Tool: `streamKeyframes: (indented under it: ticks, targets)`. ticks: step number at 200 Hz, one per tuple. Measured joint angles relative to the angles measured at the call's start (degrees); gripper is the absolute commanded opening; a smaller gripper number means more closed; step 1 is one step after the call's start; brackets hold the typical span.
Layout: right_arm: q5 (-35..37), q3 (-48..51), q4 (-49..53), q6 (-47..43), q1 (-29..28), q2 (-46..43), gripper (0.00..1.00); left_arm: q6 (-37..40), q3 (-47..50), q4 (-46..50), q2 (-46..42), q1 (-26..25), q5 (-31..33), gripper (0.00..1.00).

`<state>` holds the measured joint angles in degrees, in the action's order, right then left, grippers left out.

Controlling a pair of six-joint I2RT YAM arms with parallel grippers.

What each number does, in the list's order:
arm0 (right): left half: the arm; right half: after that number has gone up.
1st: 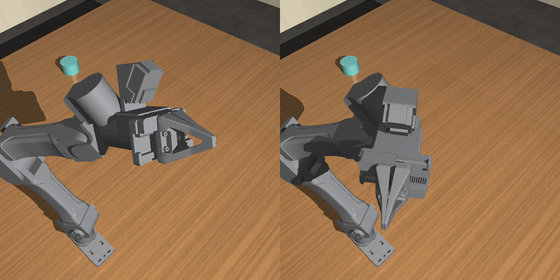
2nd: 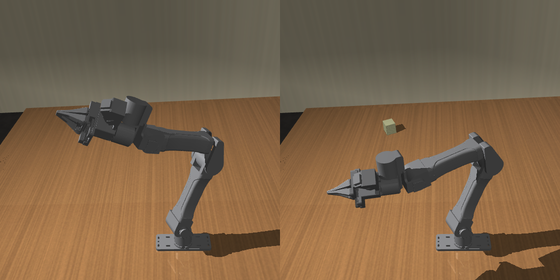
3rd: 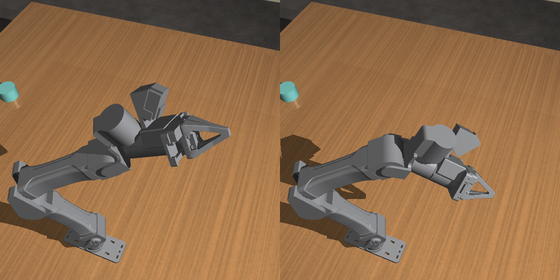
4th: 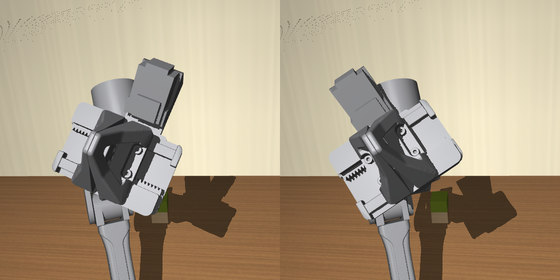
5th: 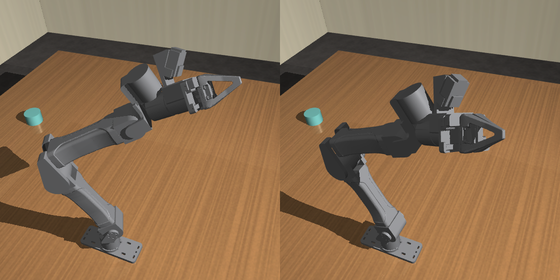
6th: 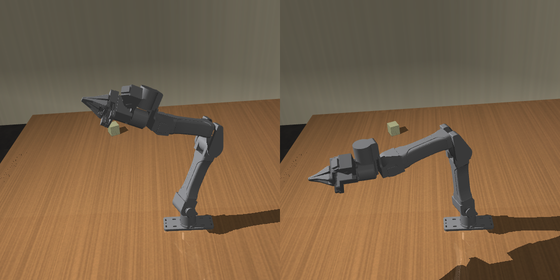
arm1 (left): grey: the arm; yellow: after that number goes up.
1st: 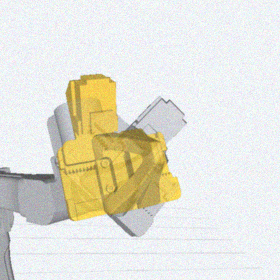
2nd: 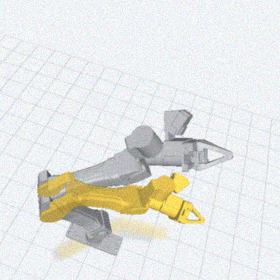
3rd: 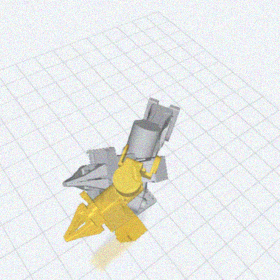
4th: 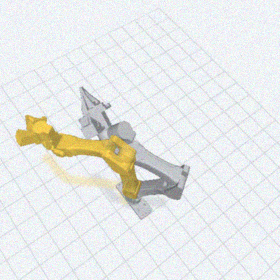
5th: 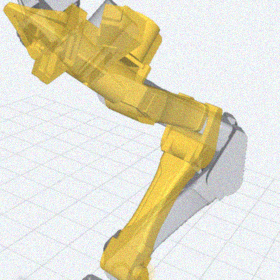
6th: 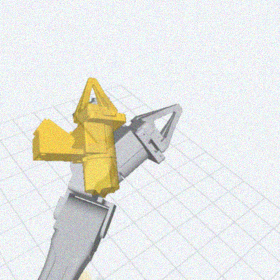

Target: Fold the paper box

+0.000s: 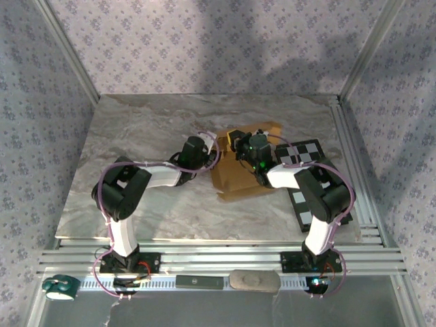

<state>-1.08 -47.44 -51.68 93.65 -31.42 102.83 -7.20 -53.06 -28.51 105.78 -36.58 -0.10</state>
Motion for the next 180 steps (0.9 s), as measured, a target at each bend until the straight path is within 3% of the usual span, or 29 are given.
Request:
streamKeyframes:
  ticks: [52,103,138,180]
  targets:
    - [-0.44,0.39,-0.04,0.0,0.31,0.0,0.0,1.33,0.02,1.79,-1.11,3.17,-6.54,0.28]
    - [-0.15,0.39,-0.13,0.02,0.26,0.0,0.0,1.73,-0.52,3.02,-1.14,3.58,-8.07,0.16]
    - [0.61,0.39,-0.26,0.22,0.2,0.02,0.0,1.51,-1.75,4.42,-0.83,2.99,-6.23,0.16]
    - [3.52,0.39,-0.74,0.96,-0.55,0.09,0.0,0.0,-4.24,5.88,0.74,0.57,0.94,0.13]
